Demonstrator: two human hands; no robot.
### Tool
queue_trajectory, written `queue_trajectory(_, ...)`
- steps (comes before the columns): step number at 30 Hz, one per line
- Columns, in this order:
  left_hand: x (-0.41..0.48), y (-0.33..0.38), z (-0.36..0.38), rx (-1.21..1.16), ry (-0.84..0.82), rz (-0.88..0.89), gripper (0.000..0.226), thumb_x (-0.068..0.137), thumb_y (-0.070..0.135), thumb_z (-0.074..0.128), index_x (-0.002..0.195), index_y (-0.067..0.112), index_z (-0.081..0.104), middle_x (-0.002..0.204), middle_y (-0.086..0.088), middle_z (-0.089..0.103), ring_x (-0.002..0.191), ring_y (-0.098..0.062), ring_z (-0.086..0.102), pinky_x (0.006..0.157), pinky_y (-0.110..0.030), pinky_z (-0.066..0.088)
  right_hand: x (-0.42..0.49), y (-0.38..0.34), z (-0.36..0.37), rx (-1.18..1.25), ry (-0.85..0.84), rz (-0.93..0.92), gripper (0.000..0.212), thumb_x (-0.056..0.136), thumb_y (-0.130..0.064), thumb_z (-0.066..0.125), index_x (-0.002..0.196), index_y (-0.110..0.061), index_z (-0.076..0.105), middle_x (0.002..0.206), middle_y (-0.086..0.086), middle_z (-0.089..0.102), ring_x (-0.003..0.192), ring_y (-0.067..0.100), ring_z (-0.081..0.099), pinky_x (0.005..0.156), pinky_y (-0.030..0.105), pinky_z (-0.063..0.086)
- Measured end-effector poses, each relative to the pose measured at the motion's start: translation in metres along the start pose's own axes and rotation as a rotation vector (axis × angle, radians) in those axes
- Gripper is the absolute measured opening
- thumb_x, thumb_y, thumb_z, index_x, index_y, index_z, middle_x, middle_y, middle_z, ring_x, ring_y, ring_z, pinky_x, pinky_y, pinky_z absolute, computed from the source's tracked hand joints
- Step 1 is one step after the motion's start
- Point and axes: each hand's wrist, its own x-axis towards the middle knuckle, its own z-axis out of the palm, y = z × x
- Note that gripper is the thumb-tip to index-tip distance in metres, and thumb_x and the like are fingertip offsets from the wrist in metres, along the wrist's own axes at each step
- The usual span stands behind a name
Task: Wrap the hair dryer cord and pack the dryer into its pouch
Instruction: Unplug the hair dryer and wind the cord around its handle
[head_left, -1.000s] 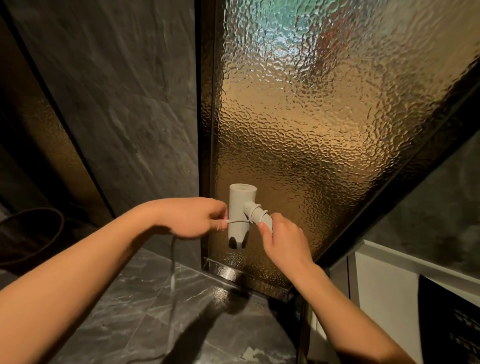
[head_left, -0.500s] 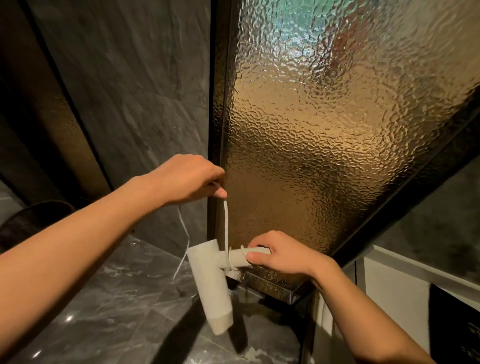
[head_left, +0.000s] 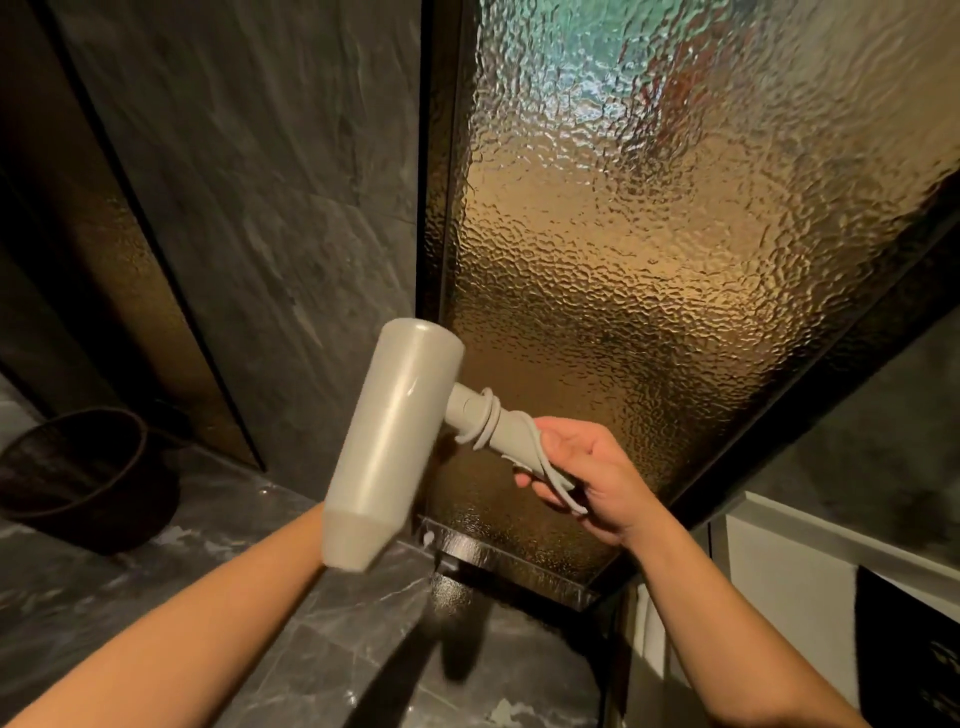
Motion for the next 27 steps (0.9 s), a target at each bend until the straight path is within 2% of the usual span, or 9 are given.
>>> queue_trajectory(2, -0.025, 0.012, 0.014, -0.088, -0.017, 0.041, 0.055, 0.102, 0.048, 0.043, 0.058, 0.015, 0.045, 0.047, 0.012, 0.051, 0.045, -0.001, 0.047, 0.058, -0.012, 0.041, 0.002, 0.004, 0.004, 0.01, 0.144, -0.023, 0.028, 0.094, -0.031, 0.063, 0.108, -0.011, 0.076, 0.072, 0.016, 0.07, 0.05, 0.01, 0.059, 0.044, 0.016, 0.046)
queue_trajectory(3, -0.038, 0.017, 0.02, -0.108, -0.068, 0.076, 0.053, 0.102, 0.049, 0.039, 0.065, 0.015, 0.052, 0.055, 0.017, 0.057, 0.054, 0.001, 0.053, 0.067, -0.018, 0.045, 0.004, 0.007, 0.006, -0.046, 0.231, -0.036, 0.027, 0.095, -0.033, 0.063, 0.106, -0.011, 0.075, 0.072, 0.014, 0.071, 0.051, 0.01, 0.059, 0.045, 0.017, 0.046)
queue_trajectory(5, -0.051, 0.019, 0.021, -0.123, -0.064, 0.126, 0.055, 0.099, 0.06, 0.034, 0.069, 0.019, 0.055, 0.065, 0.007, 0.058, 0.063, -0.009, 0.055, 0.077, -0.041, 0.049, 0.01, 0.017, 0.009, -0.286, 0.406, -0.082, 0.025, 0.092, -0.038, 0.063, 0.1, -0.016, 0.073, 0.078, 0.007, 0.073, 0.06, 0.01, 0.064, 0.054, 0.022, 0.047)
queue_trajectory(9, -0.059, 0.034, 0.001, 0.108, 0.025, 0.271, 0.036, 0.103, 0.038, 0.042, 0.076, 0.016, 0.052, 0.069, -0.001, 0.061, 0.066, -0.02, 0.059, 0.067, -0.043, 0.051, 0.015, 0.031, 0.02, -0.79, 0.553, -0.068, 0.013, 0.097, -0.033, 0.062, 0.106, -0.024, 0.066, 0.089, -0.004, 0.069, 0.077, 0.011, 0.062, 0.068, 0.03, 0.045)
queue_trajectory(13, -0.068, 0.056, -0.041, 0.442, 0.006, 0.374, 0.014, 0.098, 0.032, 0.049, 0.089, 0.021, 0.05, 0.091, -0.006, 0.067, 0.085, -0.027, 0.067, 0.067, -0.036, 0.05, 0.012, 0.037, 0.031, -1.15, 0.41, 0.01, 0.035, 0.1, -0.043, 0.051, 0.125, -0.019, 0.058, 0.107, -0.002, 0.065, 0.089, 0.014, 0.059, 0.071, 0.03, 0.043)
queue_trajectory(16, -0.075, 0.069, -0.079, 0.694, -0.003, 0.395, 0.016, 0.096, 0.044, 0.053, 0.095, 0.029, 0.057, 0.099, -0.004, 0.066, 0.094, -0.028, 0.067, 0.068, -0.035, 0.046, 0.009, 0.029, 0.037, -1.39, 0.27, 0.03, 0.032, 0.1, -0.048, 0.046, 0.115, -0.022, 0.058, 0.101, -0.002, 0.065, 0.084, 0.018, 0.06, 0.066, 0.034, 0.046)
queue_trajectory(19, -0.075, 0.076, -0.109, 0.849, -0.025, 0.402, 0.024, 0.089, 0.055, 0.058, 0.085, 0.031, 0.057, 0.094, -0.002, 0.065, 0.092, -0.029, 0.065, 0.066, -0.034, 0.043, 0.008, 0.013, 0.045, -1.49, 0.044, 0.055, 0.027, 0.098, -0.049, 0.049, 0.098, -0.024, 0.059, 0.085, -0.005, 0.062, 0.077, 0.019, 0.059, 0.06, 0.036, 0.044)
queue_trajectory(22, -0.067, 0.076, -0.129, 0.877, -0.117, 0.392, 0.037, 0.082, 0.058, 0.066, 0.071, 0.026, 0.051, 0.069, 0.006, 0.053, 0.072, -0.026, 0.059, 0.061, -0.031, 0.044, 0.01, -0.005, 0.05, -1.41, -0.229, 0.083, 0.024, 0.096, -0.048, 0.054, 0.082, -0.029, 0.059, 0.072, -0.009, 0.057, 0.07, 0.018, 0.056, 0.063, 0.042, 0.048)
queue_trajectory(27, -0.038, 0.056, -0.135, 0.659, -0.293, 0.442, 0.044, 0.076, 0.062, 0.073, 0.06, 0.026, 0.053, 0.057, 0.008, 0.054, 0.053, -0.008, 0.05, 0.052, -0.027, 0.038, 0.02, -0.021, 0.045, -1.019, -0.555, 0.109, 0.026, 0.096, -0.042, 0.062, 0.096, -0.019, 0.075, 0.079, 0.004, 0.07, 0.067, 0.01, 0.058, 0.063, 0.04, 0.045)
